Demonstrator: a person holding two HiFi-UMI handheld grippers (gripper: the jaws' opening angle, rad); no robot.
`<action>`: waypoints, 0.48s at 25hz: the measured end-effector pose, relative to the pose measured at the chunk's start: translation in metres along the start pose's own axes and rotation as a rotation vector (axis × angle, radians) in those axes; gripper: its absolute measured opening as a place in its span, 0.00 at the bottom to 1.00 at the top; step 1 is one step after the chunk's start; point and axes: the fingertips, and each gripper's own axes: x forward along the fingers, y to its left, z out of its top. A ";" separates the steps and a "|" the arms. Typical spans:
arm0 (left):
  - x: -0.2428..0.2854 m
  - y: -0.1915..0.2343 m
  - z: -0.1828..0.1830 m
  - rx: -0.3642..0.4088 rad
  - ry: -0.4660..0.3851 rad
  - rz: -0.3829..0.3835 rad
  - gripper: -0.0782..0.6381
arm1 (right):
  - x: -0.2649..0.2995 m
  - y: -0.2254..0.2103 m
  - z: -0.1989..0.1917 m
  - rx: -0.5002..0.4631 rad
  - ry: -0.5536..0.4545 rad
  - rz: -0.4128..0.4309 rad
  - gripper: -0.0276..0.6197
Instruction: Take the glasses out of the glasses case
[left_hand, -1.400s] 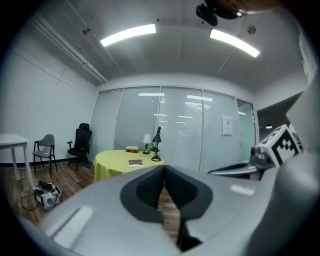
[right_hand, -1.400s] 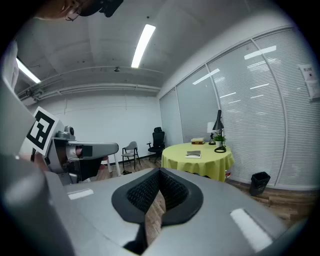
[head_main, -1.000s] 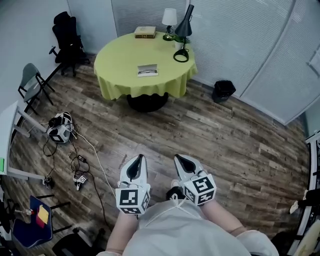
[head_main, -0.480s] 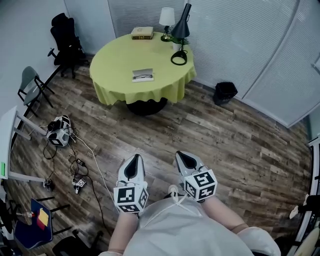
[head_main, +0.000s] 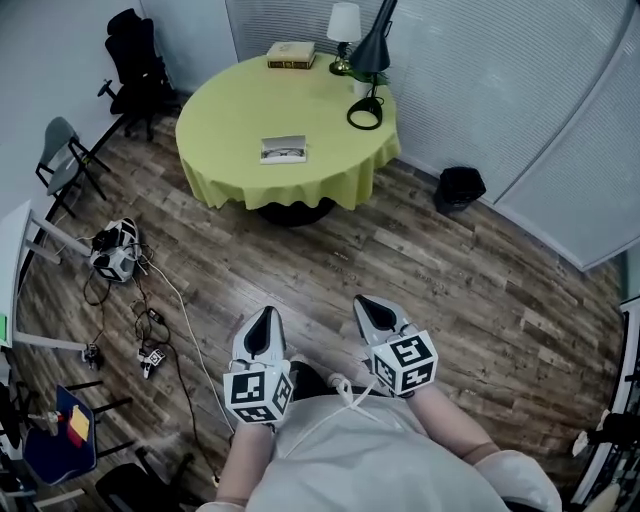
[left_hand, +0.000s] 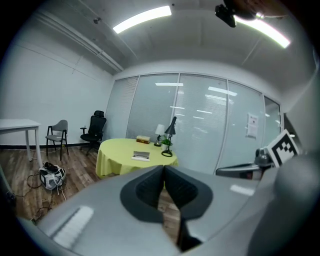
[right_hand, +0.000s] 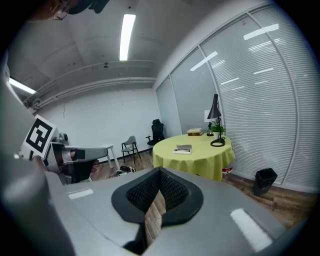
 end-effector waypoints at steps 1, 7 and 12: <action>0.007 0.004 0.001 -0.002 0.005 0.009 0.12 | 0.007 -0.005 0.001 0.003 0.007 0.001 0.04; 0.060 0.032 0.010 -0.001 0.007 0.013 0.12 | 0.058 -0.028 0.007 0.039 0.031 -0.003 0.04; 0.125 0.061 0.030 0.017 0.010 -0.033 0.12 | 0.114 -0.047 0.031 0.062 0.030 -0.026 0.04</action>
